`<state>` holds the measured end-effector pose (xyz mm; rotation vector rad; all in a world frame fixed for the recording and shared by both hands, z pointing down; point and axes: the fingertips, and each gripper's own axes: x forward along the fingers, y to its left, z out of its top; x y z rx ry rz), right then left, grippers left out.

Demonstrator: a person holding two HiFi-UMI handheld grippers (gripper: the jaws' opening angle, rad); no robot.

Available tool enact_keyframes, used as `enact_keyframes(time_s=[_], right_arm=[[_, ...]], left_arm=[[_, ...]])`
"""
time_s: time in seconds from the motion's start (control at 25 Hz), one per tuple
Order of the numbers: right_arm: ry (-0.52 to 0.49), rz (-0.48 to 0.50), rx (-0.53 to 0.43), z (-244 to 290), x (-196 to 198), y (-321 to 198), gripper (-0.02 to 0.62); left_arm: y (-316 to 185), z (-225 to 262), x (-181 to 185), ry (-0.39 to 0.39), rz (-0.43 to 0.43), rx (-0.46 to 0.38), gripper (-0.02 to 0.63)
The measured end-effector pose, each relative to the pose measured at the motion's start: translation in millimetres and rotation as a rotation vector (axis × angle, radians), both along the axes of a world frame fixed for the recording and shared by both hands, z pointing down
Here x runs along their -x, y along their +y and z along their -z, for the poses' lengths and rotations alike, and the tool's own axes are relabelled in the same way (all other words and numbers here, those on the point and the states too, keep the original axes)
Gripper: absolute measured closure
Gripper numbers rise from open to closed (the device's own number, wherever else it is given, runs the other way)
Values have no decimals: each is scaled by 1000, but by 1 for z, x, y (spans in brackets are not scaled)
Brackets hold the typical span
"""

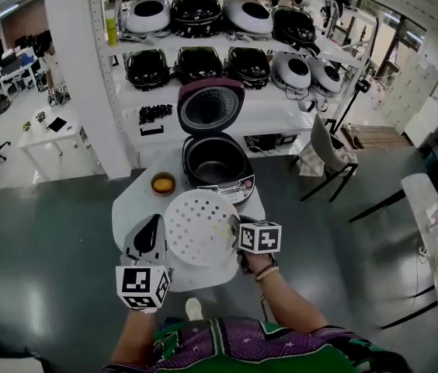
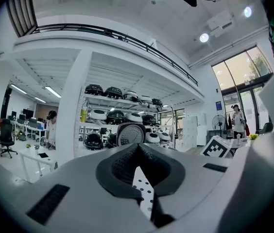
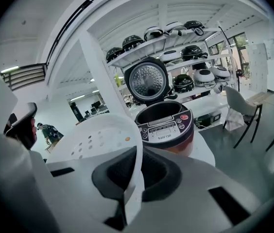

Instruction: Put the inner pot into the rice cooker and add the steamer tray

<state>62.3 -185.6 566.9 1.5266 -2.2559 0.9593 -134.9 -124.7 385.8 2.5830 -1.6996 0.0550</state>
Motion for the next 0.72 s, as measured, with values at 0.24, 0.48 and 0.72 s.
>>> enact_keyframes(time_s=[0.24,0.48,0.72], right_arm=[[-5,-50,-21,27,0,-35,583],[-10,-107,-48,48,-7,-68,583],[-19,-177,-60,61,-25,-93,583]], left_arm=[[-44,21,-3,17,-83,-7,584],[-85,34,4,9,-120,-36,584],[-115,36,7,25,-167,-40,584]])
